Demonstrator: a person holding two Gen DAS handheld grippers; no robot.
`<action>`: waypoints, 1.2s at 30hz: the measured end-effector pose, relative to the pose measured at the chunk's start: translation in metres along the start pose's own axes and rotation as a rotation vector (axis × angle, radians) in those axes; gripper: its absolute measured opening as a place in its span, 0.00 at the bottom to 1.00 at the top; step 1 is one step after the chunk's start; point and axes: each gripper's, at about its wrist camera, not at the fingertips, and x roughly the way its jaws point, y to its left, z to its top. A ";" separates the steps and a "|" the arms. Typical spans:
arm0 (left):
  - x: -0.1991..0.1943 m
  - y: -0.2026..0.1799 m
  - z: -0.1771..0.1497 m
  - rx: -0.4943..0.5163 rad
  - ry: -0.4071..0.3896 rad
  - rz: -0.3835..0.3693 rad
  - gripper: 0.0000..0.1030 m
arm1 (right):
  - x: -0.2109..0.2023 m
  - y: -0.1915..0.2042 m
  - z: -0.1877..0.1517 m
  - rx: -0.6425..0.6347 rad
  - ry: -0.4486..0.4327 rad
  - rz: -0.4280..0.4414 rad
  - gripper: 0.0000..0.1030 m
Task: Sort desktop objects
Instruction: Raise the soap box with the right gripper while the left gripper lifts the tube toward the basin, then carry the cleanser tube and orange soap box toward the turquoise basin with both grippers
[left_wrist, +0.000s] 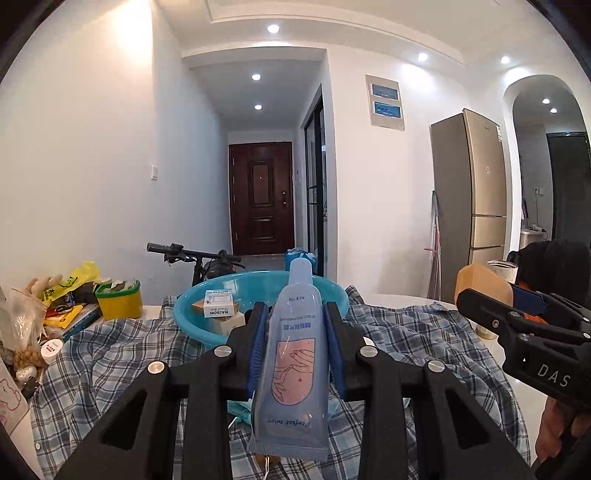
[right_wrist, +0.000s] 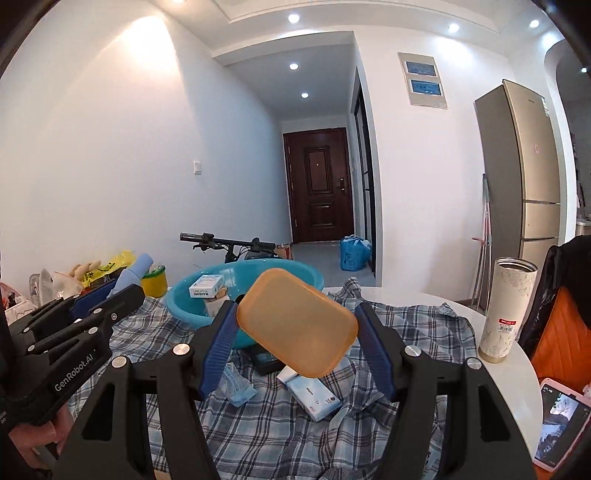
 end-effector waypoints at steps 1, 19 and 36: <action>0.001 0.000 0.000 0.004 0.003 0.002 0.32 | 0.001 0.000 0.000 0.003 0.004 0.004 0.61; 0.005 0.001 -0.004 -0.021 0.039 -0.034 0.32 | 0.004 0.000 -0.004 0.000 0.035 0.017 0.61; 0.008 -0.001 -0.006 -0.012 0.053 -0.043 0.32 | 0.009 0.000 -0.007 -0.001 0.060 0.034 0.61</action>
